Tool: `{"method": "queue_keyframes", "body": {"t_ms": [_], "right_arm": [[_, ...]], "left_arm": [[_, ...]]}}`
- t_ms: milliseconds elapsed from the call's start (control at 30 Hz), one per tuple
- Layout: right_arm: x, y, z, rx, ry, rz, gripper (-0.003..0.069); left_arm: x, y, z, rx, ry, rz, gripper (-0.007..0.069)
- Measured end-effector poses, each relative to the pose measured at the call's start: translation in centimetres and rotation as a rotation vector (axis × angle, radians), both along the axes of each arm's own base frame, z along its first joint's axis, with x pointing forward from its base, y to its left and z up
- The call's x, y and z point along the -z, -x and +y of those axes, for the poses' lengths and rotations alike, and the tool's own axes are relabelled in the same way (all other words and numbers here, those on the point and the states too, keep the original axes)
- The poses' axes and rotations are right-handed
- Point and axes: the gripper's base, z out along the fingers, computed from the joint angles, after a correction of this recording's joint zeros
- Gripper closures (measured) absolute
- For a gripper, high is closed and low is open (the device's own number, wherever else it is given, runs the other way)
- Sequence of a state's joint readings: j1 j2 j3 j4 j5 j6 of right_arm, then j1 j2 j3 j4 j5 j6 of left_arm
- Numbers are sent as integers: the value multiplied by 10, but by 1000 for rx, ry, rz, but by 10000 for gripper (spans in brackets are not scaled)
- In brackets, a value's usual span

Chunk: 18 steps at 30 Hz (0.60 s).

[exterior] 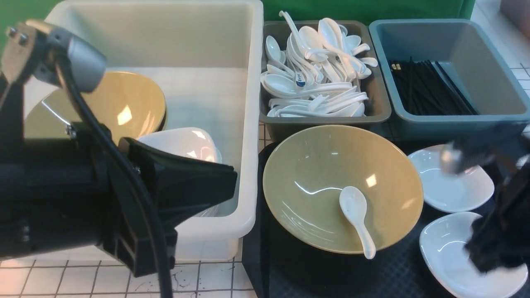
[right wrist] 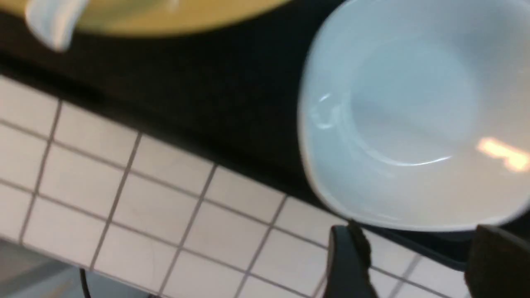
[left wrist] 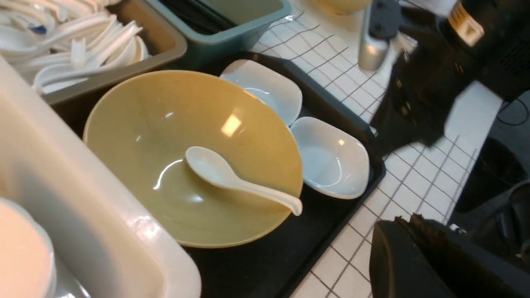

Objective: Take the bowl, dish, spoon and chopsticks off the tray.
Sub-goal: Use the right arm to grab the plate

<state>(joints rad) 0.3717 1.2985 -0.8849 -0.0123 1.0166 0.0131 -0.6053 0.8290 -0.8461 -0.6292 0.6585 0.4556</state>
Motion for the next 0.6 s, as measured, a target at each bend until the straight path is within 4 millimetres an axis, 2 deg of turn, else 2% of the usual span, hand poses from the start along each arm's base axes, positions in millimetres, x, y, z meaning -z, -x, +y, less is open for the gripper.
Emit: {"method": "queue_keyframes", "body": {"t_ms": [100,200,333,500,600], "right_arm": [[25,14,17,-94,3,-22,210],[39,18,24,-128,13,-99,158],[50,11,24,-132,49,-163,109],[68,0,29,-150,80,-152,98],[87,-8,30,-189,144,-121,98]], "left_arm": [[4,-3,0,-23,8,-8,625],[3,-5,0,-44,25,-25,625],[2,-6,0,-57,46,-33,625],[1,-6,-1,-52,70,-27,625],[0,-5,-2,-41,79,-32,625]]}}
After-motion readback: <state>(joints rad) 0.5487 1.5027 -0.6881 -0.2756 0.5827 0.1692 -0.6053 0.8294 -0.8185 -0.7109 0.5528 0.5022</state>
